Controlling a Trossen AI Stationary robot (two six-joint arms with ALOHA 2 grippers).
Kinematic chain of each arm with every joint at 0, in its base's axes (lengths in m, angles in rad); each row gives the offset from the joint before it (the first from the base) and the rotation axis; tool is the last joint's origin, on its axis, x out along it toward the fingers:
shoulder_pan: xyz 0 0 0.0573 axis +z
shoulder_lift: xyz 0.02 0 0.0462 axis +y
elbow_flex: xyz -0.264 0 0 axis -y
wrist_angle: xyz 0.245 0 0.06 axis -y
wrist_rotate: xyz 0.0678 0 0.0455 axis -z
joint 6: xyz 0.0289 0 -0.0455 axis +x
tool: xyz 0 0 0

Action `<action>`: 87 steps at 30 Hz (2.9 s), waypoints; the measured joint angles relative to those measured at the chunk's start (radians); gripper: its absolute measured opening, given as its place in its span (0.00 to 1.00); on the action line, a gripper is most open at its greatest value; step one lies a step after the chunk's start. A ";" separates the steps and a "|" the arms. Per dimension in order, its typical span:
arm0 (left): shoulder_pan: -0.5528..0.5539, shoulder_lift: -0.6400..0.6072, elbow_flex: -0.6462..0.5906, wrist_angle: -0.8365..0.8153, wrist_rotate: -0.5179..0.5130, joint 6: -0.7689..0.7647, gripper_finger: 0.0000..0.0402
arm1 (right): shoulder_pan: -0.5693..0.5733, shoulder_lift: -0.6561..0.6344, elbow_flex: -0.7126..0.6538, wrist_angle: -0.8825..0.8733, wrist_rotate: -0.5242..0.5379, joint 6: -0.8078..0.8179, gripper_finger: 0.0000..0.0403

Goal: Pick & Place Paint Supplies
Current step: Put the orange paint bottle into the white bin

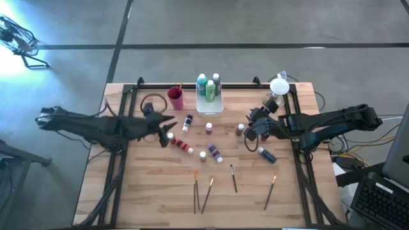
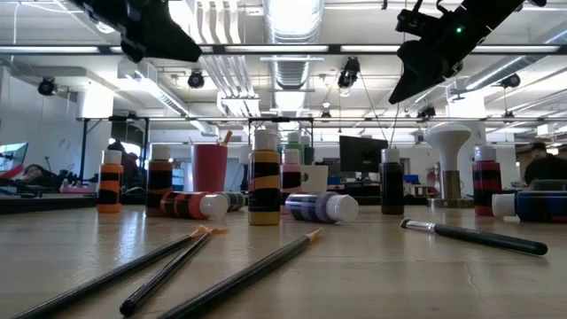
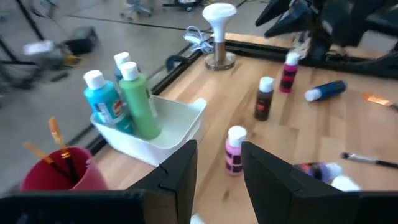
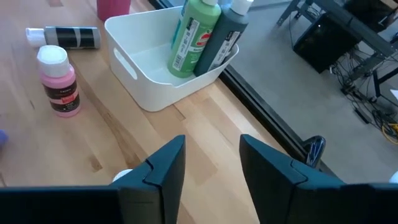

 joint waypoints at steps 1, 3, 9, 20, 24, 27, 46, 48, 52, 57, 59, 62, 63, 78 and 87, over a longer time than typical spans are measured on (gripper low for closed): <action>-0.030 0.003 0.000 -0.020 -0.050 -0.006 0.32 | 0.000 0.000 0.000 0.002 0.000 0.000 0.35; -0.074 0.008 0.000 -0.069 -0.125 -0.034 0.32 | 0.000 0.000 0.000 0.007 -0.004 0.000 0.34; -0.112 0.007 0.016 -0.282 -0.156 -0.192 0.32 | 0.000 0.000 0.000 0.023 -0.007 0.000 0.32; -0.111 0.001 0.084 -0.728 -0.146 -0.601 0.32 | 0.000 0.000 0.000 0.041 -0.011 0.000 0.36; -0.111 0.002 0.084 -0.845 -0.138 -0.775 0.32 | 0.000 0.000 0.000 0.042 -0.011 0.003 0.39; -0.109 0.002 0.084 -0.920 -0.123 -0.871 0.32 | -0.001 0.000 0.000 0.043 -0.011 0.007 0.41; 0.109 0.094 0.084 -0.995 0.126 -0.844 0.43 | -0.001 0.002 0.000 0.071 -0.010 0.012 0.44; 0.141 0.103 0.084 -0.994 0.167 -0.819 0.46 | -0.001 0.002 0.000 0.072 -0.010 0.012 0.42; 0.179 0.115 0.084 -0.988 0.180 -0.793 0.50 | 0.000 0.002 0.000 0.074 -0.010 0.012 0.40; 0.217 0.130 0.083 -0.951 0.175 -0.765 0.53 | -0.001 0.002 0.000 0.075 -0.010 0.012 0.37; 0.233 0.139 0.083 -0.930 0.174 -0.749 0.54 | -0.001 0.002 0.000 0.075 -0.010 0.012 0.37; 0.259 0.154 0.083 -0.916 0.174 -0.715 0.55 | 0.000 0.002 0.000 0.075 -0.010 0.012 0.36; 0.267 0.159 0.083 -0.912 0.174 -0.707 0.55 | 0.000 0.002 0.000 0.075 -0.010 0.012 0.35; 0.360 0.276 0.083 -0.838 0.184 -0.601 0.55 | 0.000 0.002 0.000 0.064 -0.010 0.008 0.40; 0.397 0.326 0.082 -0.835 0.214 -0.560 0.55 | 0.000 0.002 0.000 0.061 -0.010 0.008 0.46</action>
